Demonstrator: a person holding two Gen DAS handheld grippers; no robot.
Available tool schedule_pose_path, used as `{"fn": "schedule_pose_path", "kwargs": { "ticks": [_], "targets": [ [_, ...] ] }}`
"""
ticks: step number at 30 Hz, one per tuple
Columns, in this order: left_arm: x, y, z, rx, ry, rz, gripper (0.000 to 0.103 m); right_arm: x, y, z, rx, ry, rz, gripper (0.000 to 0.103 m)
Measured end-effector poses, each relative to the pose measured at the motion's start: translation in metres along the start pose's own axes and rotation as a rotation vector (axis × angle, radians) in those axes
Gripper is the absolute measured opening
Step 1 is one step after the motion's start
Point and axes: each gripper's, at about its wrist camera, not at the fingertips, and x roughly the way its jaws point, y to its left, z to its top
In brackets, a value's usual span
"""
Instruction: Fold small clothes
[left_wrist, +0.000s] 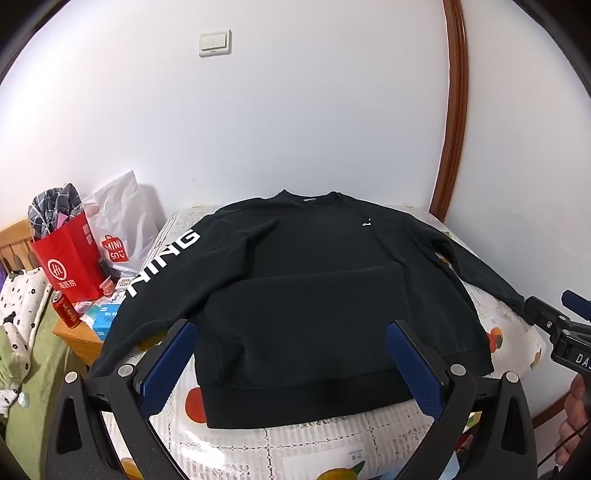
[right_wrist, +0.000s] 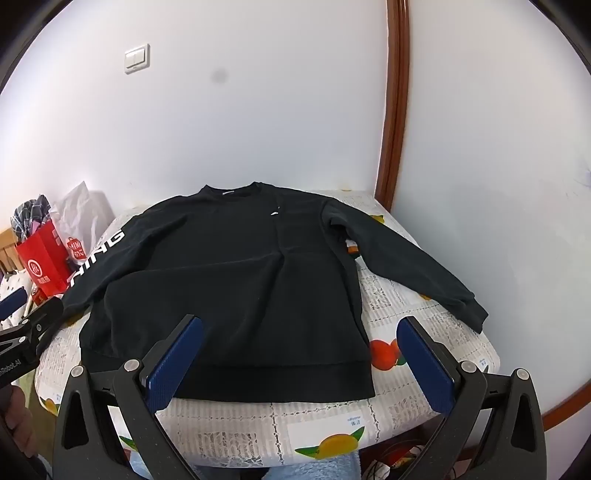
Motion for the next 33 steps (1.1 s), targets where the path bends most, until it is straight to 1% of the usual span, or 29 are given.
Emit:
{"fn": "schedule_pose_path", "kwargs": {
  "ticks": [1,8,9,14,19,33],
  "targets": [
    [0.002,-0.001,0.001,0.009,0.026,0.01,0.103,-0.001,0.001,0.0,0.0,0.0,-0.001,0.103],
    [0.002,0.0,0.001,0.002,0.022,0.0,0.103,-0.004,-0.001,-0.001,0.014,0.011,0.002,0.103],
    [0.0,-0.004,0.0,0.009,0.009,0.006,0.103,-0.003,0.0,-0.001,0.012,0.009,0.003,0.103],
    [-0.001,-0.01,-0.001,0.014,0.012,0.001,0.103,-0.005,-0.003,-0.001,0.024,0.013,-0.002,0.103],
    [-0.001,-0.001,0.0,0.003,0.014,-0.008,0.103,-0.006,-0.004,-0.003,0.03,0.014,-0.011,0.103],
    [-0.001,0.002,0.0,-0.006,0.011,-0.007,0.103,-0.011,-0.001,-0.004,0.031,0.003,-0.014,0.103]
  ]
}}
